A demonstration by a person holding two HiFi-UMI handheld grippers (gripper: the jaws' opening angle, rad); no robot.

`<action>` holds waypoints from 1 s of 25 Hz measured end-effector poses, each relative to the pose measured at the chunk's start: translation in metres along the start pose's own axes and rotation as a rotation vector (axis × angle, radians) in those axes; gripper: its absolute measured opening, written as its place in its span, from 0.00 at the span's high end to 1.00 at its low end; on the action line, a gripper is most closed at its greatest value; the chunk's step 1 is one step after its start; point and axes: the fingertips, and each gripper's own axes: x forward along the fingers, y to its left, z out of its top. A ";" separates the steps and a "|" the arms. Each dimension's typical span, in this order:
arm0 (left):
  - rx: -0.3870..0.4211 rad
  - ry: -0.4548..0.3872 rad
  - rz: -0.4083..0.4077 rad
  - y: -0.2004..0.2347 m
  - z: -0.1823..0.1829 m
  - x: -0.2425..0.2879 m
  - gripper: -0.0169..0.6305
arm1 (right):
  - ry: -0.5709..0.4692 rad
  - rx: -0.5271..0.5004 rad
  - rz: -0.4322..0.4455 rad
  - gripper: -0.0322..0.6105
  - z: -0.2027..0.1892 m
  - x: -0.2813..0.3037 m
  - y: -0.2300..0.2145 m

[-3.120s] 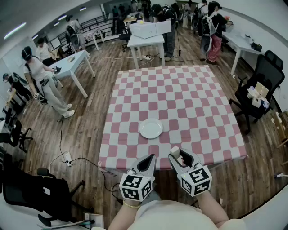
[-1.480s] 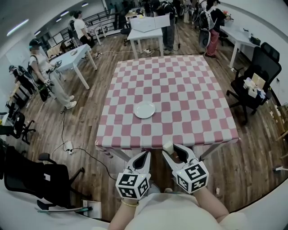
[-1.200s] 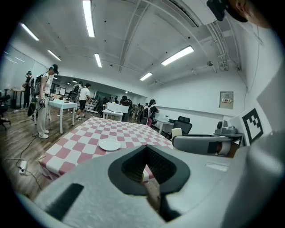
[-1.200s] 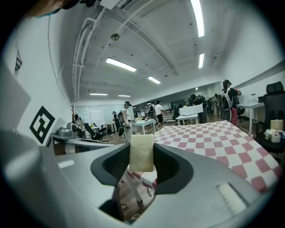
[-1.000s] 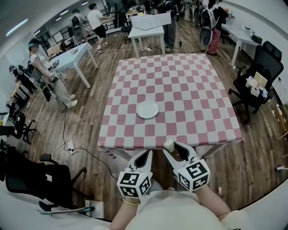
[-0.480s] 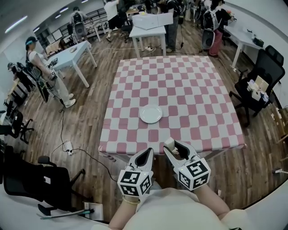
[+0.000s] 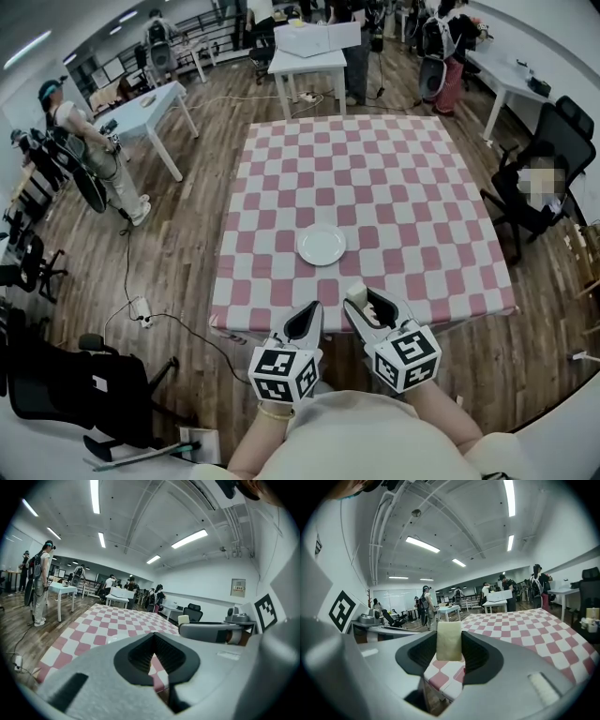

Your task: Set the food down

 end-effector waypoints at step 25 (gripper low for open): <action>0.014 0.024 -0.109 0.103 0.036 0.035 0.97 | -0.030 0.027 -0.131 0.69 0.023 0.105 0.010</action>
